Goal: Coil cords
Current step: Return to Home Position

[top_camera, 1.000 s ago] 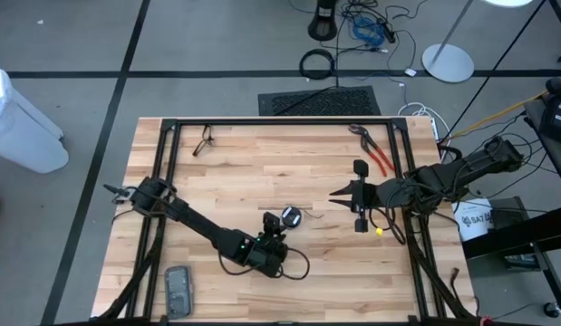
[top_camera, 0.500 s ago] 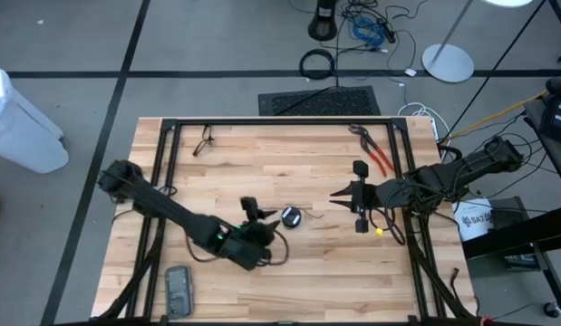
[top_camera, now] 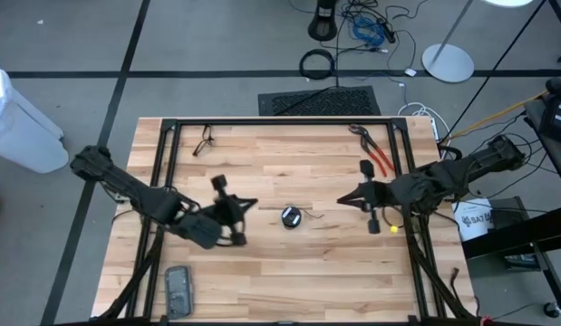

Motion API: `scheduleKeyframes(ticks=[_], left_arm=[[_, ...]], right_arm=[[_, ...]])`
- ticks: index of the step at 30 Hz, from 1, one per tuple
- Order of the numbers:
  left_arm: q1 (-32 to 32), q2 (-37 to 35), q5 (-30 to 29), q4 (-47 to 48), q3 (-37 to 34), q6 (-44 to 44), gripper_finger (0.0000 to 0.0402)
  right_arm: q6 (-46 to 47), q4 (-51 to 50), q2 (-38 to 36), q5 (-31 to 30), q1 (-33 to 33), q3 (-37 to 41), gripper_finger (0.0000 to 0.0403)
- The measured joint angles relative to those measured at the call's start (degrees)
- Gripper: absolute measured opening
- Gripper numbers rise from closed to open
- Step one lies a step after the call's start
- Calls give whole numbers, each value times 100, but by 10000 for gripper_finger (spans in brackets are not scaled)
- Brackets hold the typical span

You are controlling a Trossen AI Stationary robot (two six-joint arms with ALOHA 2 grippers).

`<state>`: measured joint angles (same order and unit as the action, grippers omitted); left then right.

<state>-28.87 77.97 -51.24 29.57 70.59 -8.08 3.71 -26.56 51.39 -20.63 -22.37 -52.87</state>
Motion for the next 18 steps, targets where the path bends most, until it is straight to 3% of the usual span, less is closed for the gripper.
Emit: scheduleKeyframes(ticks=[5,9,12,18], left_arm=[[-329,-653,-53,884,0,-796,4],[-978,-1179,-759,761,-307,-1094,4],[-1383,-1506,-1405,323,-958,-1129,4],[-1591,-2116,-1698,-1087,-2737,-1560,4]], right_arm=[[599,-465,-666,-22,-316,41,0],[982,-272,-1087,-271,-691,502,0],[1057,113,-1253,-641,-898,1035,0],[1006,1257,-1426,-809,-999,2163,0]])
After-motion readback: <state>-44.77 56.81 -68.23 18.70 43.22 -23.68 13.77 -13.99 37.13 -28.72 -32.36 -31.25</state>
